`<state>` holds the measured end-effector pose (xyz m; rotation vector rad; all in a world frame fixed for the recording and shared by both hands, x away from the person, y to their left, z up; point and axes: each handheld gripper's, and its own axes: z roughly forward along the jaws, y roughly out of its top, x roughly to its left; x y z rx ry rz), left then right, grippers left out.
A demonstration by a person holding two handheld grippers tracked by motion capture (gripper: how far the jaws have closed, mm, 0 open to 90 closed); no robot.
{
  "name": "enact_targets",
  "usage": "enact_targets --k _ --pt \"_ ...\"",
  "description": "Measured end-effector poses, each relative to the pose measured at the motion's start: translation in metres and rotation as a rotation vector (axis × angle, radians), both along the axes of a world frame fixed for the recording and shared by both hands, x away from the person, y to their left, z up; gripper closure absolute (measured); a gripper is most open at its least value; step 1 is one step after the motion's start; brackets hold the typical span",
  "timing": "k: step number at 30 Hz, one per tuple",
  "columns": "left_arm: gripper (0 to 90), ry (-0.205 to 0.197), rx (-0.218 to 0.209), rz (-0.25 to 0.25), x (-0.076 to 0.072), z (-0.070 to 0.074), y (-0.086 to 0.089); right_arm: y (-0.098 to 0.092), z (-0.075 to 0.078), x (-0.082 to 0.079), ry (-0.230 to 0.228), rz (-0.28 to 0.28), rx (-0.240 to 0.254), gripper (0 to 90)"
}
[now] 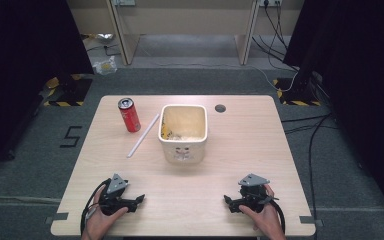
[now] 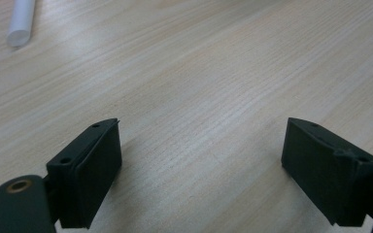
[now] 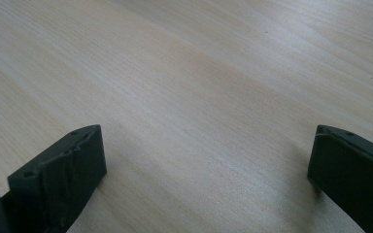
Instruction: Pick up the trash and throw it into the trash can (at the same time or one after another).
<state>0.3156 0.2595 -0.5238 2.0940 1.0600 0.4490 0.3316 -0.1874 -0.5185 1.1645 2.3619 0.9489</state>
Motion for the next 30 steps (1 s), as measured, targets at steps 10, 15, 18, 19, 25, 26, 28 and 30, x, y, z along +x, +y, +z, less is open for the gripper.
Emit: enact_targets --k 10,15,18,19,25,26,28,30 --pt "13.9 0.006 -0.001 0.003 0.001 0.0 0.0 0.0 0.0 0.0 0.0 0.001 0.0 0.4" --pt "14.6 0.004 -0.007 0.003 0.002 0.0 0.0 0.0 0.0 0.0 0.0 0.001 0.0 0.4" --pt "15.6 0.011 -0.008 0.005 0.004 0.002 0.0 0.0 0.0 0.0 0.0 0.001 0.0 0.4" --pt "15.8 0.014 -0.006 0.004 0.005 0.002 0.0 0.0 0.0 0.0 0.0 0.002 0.0 0.4" --pt "16.8 0.012 -0.047 0.035 0.012 0.009 0.005 0.0 0.0 0.0 0.0 0.004 0.0 0.4" --pt "16.8 0.007 -0.051 0.044 0.014 0.011 0.007 0.0 0.0 0.0 0.0 0.006 0.0 0.4" --pt "16.8 0.001 -0.052 0.057 0.017 0.014 0.009 -0.001 0.0 0.0 0.0 0.007 0.001 0.4" --pt "16.8 -0.005 -0.051 0.072 0.022 0.019 0.012 -0.001 0.0 0.0 0.0 0.008 0.001 0.4"
